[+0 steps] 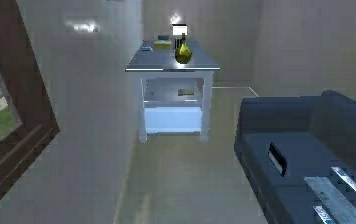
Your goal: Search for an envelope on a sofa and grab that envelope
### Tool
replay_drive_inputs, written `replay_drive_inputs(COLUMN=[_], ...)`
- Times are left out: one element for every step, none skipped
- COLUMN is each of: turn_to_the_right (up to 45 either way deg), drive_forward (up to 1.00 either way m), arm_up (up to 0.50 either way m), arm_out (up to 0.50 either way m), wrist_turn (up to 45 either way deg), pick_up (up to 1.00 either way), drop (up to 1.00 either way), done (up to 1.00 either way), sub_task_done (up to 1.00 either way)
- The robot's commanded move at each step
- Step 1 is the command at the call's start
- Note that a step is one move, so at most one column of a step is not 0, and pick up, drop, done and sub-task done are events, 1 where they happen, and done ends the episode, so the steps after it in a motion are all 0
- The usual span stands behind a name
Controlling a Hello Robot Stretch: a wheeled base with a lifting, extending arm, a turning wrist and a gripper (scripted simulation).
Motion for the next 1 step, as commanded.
replay_drive_inputs(turn_to_the_right=[36.0], drive_forward=[0.00], arm_up=[0.00], arm_out=[0.00], wrist_turn=[0.0], pick_up=[0.00], drop=[0.00], done=[0.00], sub_task_done=[0.00])
